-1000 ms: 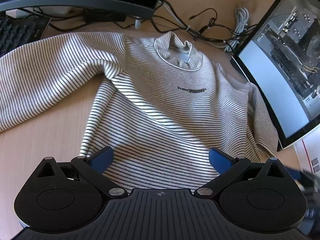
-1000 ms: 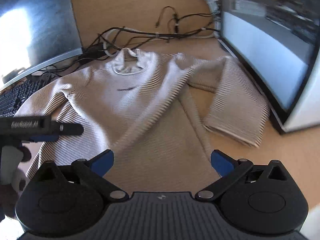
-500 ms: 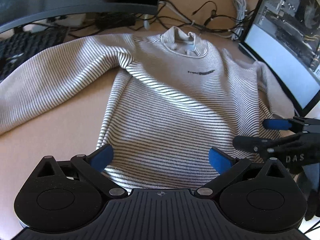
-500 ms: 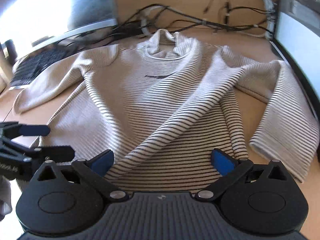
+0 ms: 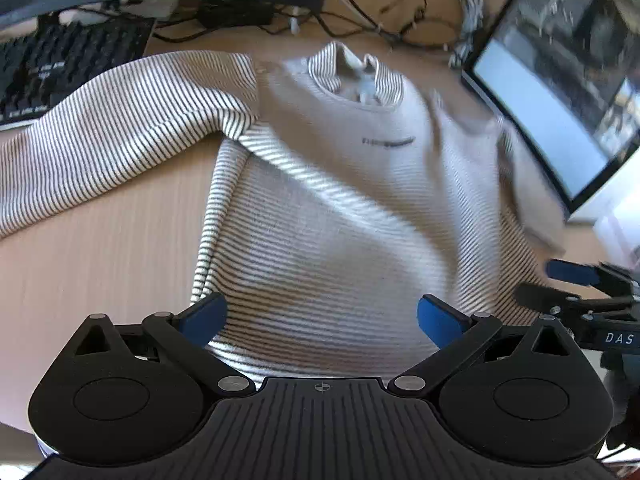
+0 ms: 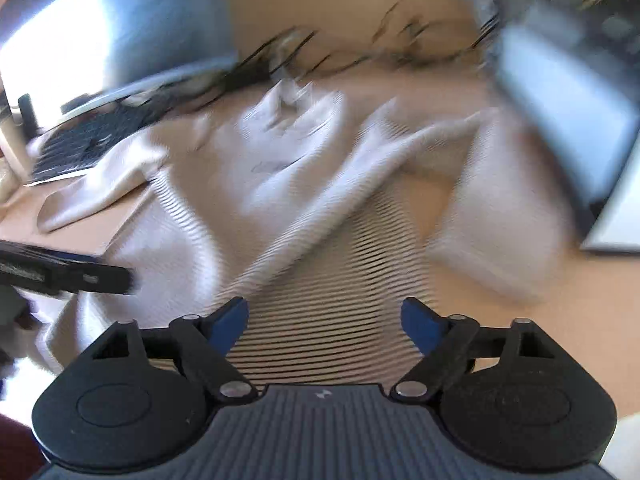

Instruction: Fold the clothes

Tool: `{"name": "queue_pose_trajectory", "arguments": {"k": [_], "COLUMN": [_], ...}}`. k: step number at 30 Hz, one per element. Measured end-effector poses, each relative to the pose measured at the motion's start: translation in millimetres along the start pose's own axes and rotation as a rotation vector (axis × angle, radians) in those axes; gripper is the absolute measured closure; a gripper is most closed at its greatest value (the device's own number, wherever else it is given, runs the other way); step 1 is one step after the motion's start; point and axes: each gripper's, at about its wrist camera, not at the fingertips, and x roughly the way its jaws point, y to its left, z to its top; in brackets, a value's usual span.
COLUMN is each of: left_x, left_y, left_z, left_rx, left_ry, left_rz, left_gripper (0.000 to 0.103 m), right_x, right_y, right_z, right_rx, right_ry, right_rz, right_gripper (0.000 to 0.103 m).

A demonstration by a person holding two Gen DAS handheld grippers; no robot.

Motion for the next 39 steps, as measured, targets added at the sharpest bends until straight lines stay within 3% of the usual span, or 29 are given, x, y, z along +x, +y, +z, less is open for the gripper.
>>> {"name": "queue_pose_trajectory", "arguments": {"k": [2,4,6,8,14,15,16,18,21,27,32,39], "left_x": [-11.0,-27.5,-42.8,-47.8,-46.0,-47.5,-50.2,-52.9,-51.8,-47.1,-41.0,-37.5], "left_y": [-5.7,-22.1,-39.4,-54.6,-74.4,-75.3,-74.9,-72.5,-69.3,-73.5,-76.4,-79.1], "left_z": [7.8,14.1,16.0,12.2,-2.6,-3.4,-3.8,-3.4,-2.2,3.1,5.7,8.3], "left_rx": [-0.036,-0.039,-0.020,0.016,0.090,0.096,0.098,0.092,0.074,0.067,0.046,0.035], "left_ry": [-0.004,-0.015,-0.024,-0.018,0.028,0.023,0.015,0.002,0.002,-0.002,0.005,0.001], "left_rz": [-0.071,-0.158,-0.208,-0.210,-0.212,-0.208,-0.201,-0.192,-0.195,-0.220,-0.243,-0.247], "left_gripper": [0.000,0.000,0.000,0.000,0.000,0.000,0.000,0.000,0.000,0.000,0.000,0.000], "right_x": [-2.2,5.6,19.1,35.3,59.9,62.0,63.4,62.8,51.0,-16.3,-44.6,-52.9], "right_y": [-6.7,-14.1,-17.9,-14.6,-7.7,-10.0,-13.6,-21.0,-40.2,-93.1,-114.3,-110.9], "right_z": [-2.7,-5.1,-4.1,-4.4,11.0,14.7,20.0,35.5,69.5,159.6,197.1,216.1], "right_rx": [-0.154,-0.266,-0.361,-0.469,-0.539,-0.522,-0.497,-0.443,-0.344,-0.052,0.095,0.249], "right_ry": [-0.004,0.017,0.037,0.051,0.072,0.077,0.079,0.058,-0.012,-0.237,-0.317,-0.357], "right_rz": [-0.161,-0.247,-0.282,-0.320,-0.314,-0.310,-0.299,-0.293,-0.306,-0.296,-0.201,0.032], "right_gripper": [0.025,0.030,0.035,0.042,0.043,0.052,0.072,0.096,0.099,0.100,0.100,0.100]}}
